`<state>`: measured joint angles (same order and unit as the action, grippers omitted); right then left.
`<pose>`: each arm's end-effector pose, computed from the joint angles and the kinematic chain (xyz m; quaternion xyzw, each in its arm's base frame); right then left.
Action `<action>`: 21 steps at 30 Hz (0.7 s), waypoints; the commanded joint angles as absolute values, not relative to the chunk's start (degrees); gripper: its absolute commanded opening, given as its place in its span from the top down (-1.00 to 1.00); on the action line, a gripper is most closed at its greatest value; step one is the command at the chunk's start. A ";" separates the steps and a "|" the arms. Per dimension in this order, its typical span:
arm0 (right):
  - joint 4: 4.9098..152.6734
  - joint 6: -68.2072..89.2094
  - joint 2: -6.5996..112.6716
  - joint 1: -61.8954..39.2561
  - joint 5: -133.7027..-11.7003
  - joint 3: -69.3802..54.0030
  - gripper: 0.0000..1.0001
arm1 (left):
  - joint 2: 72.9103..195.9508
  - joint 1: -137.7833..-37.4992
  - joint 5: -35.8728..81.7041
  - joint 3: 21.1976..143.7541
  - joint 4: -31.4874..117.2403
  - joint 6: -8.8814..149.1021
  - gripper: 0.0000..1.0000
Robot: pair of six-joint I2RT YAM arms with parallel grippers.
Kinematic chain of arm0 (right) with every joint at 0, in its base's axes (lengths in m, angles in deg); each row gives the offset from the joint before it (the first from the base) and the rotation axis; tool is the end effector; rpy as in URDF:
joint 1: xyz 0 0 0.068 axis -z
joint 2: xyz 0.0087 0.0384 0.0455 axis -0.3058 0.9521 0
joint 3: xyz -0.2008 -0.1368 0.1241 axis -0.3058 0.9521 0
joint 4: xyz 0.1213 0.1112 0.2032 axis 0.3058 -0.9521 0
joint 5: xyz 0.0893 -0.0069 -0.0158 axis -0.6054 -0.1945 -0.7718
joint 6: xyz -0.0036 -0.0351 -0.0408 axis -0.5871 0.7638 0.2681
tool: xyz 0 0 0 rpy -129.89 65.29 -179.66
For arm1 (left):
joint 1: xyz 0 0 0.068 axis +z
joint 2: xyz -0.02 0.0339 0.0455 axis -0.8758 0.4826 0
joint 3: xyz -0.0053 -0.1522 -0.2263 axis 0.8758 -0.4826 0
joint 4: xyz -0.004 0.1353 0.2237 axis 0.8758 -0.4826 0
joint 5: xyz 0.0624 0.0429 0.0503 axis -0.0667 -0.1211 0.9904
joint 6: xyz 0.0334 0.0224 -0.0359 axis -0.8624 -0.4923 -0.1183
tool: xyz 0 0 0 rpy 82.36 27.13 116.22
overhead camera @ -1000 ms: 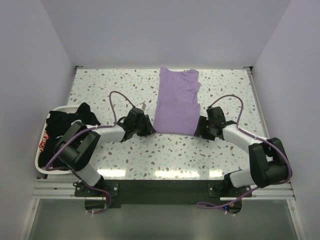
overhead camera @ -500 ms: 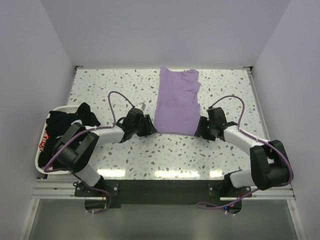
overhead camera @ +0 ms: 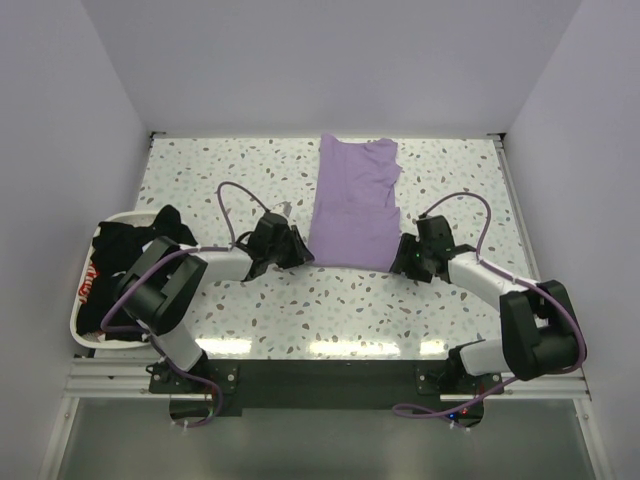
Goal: Fold and stack the t-shirts
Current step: Fold the tshirt
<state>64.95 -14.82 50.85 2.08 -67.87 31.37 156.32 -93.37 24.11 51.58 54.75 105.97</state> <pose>0.2410 0.0696 0.1603 0.1298 0.9491 0.1375 0.2519 0.2695 -0.1752 0.1324 -0.0959 0.9073 -0.3031 0.2754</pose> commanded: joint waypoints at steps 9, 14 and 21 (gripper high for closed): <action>72.96 -18.80 54.39 2.25 -72.70 33.23 0.02 | 157.99 -93.48 24.94 50.39 51.23 106.43 0.67; 74.90 -19.60 56.24 2.25 -73.24 33.76 0.16 | 158.34 -94.19 25.20 50.74 50.97 106.96 0.76; 75.35 -19.95 57.47 2.25 -73.06 34.46 0.62 | 157.82 -94.98 25.29 50.47 50.27 107.13 1.00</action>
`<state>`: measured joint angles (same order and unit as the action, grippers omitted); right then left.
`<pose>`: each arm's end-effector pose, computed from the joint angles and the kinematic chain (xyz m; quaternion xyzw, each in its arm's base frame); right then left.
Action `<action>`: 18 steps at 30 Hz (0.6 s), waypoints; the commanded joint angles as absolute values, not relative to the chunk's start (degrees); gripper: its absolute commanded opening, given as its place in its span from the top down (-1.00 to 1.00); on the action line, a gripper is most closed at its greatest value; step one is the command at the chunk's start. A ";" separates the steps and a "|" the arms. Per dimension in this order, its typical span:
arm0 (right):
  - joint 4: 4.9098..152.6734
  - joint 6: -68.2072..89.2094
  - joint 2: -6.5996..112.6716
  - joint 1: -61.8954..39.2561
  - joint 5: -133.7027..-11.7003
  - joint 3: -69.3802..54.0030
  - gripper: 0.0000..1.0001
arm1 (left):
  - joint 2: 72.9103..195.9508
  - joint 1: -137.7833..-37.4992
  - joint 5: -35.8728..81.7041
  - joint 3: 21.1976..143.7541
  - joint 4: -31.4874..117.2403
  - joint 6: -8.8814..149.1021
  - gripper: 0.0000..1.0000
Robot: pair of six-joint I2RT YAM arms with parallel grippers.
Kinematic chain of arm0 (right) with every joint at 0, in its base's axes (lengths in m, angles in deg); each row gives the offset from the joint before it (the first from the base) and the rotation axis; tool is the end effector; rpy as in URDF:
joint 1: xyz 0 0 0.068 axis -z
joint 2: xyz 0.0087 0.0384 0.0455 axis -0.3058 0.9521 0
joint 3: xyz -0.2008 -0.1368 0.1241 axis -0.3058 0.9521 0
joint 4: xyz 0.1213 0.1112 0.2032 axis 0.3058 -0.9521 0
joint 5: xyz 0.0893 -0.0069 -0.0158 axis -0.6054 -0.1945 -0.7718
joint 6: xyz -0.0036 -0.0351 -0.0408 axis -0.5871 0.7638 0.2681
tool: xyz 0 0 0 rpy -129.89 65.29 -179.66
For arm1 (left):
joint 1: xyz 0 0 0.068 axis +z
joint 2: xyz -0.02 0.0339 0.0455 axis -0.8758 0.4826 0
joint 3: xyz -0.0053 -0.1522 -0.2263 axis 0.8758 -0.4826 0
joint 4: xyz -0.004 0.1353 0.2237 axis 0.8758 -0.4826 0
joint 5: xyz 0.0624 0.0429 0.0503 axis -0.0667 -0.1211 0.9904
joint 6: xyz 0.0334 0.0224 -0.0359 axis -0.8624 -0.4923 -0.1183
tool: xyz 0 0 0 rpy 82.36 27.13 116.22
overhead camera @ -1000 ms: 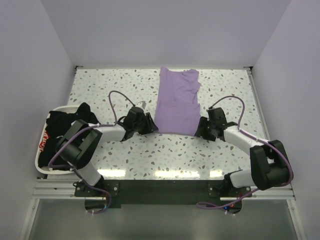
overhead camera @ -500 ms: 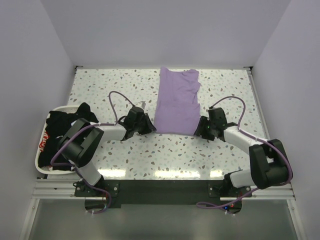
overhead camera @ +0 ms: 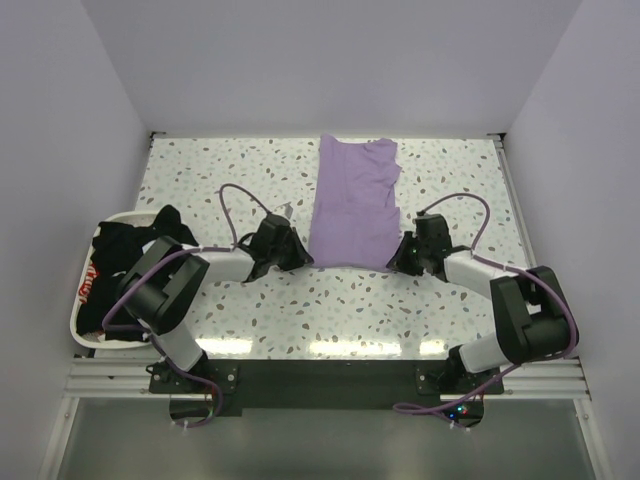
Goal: Fold and stack the t-shirts
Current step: Fold the tshirt
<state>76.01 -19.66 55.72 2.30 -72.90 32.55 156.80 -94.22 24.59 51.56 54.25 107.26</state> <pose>0.2557 0.0759 0.1468 0.1535 0.9303 0.2024 0.2647 0.2666 -0.1786 0.1291 -0.1020 0.9103 -0.3003 0.2661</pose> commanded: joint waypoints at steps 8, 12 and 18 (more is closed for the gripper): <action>73.06 -19.07 52.56 2.34 -74.46 36.83 0.93 | 152.37 -96.56 26.08 44.94 50.70 107.83 1.00; 72.19 -18.81 49.31 2.34 -76.13 39.03 0.94 | 148.33 -97.87 26.69 40.20 51.58 109.15 1.00; 68.68 -18.72 39.40 2.16 -79.20 43.51 0.98 | 139.02 -101.13 28.36 32.11 51.67 112.23 1.00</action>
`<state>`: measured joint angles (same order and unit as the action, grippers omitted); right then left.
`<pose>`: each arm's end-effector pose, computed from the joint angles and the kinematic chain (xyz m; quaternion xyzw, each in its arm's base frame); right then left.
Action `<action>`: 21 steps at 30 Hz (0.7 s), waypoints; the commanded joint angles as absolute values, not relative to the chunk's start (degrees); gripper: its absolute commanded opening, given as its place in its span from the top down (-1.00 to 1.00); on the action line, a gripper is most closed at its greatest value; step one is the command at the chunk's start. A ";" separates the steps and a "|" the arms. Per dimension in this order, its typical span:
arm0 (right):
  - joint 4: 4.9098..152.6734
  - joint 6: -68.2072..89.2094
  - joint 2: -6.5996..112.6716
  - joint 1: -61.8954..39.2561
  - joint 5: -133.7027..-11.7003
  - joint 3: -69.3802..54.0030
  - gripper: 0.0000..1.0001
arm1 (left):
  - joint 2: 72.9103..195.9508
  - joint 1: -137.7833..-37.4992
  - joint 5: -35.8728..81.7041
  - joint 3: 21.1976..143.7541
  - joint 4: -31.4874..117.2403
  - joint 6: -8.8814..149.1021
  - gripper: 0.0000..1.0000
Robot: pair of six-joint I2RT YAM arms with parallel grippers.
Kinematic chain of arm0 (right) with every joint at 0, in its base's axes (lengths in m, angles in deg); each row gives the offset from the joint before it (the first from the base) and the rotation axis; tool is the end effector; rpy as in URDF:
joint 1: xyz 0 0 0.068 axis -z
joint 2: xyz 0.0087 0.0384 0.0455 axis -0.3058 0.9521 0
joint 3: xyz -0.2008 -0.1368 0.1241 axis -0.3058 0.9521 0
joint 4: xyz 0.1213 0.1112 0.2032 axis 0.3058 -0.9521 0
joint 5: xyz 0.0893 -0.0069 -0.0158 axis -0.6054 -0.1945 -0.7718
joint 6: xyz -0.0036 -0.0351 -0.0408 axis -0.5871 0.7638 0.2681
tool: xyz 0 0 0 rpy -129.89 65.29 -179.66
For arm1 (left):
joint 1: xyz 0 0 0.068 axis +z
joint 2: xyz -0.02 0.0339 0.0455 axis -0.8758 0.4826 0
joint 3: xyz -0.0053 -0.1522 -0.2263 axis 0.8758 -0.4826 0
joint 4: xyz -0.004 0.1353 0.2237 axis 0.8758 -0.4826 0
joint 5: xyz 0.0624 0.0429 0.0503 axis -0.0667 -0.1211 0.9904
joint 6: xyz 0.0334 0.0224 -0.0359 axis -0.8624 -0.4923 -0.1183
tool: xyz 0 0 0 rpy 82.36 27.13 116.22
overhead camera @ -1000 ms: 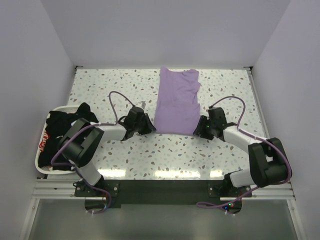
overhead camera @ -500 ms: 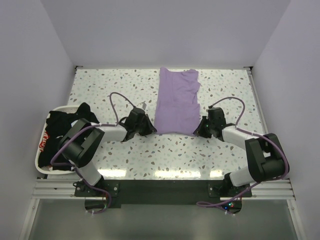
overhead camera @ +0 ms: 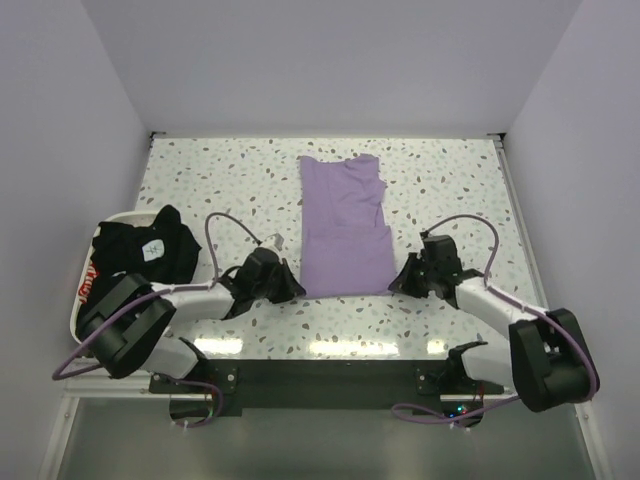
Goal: Fold and stack the t-shirts
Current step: Fold the tshirt
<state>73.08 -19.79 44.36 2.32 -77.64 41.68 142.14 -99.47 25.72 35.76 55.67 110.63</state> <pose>0.2096 0.0661 0.1438 0.1418 0.9310 0.2347 0.2409 0.1943 -0.1581 0.1263 -0.0908 0.9109 -0.3148 0.2510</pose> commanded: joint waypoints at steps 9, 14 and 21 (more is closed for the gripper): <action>58.04 -21.44 18.56 0.76 -84.13 50.10 0.98 | 123.11 -111.84 34.77 24.03 46.40 119.69 1.00; 49.53 -23.38 6.79 -1.09 -83.96 50.72 0.99 | 114.67 -118.08 38.73 21.03 42.89 124.35 1.00; 47.13 -23.47 5.42 -1.18 -84.84 46.25 1.00 | 109.38 -119.76 41.98 25.57 38.06 122.70 1.00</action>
<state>49.30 -22.87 3.59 -1.33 -84.57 50.08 110.07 -119.51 37.37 21.55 42.36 123.35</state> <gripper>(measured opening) 0.068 0.056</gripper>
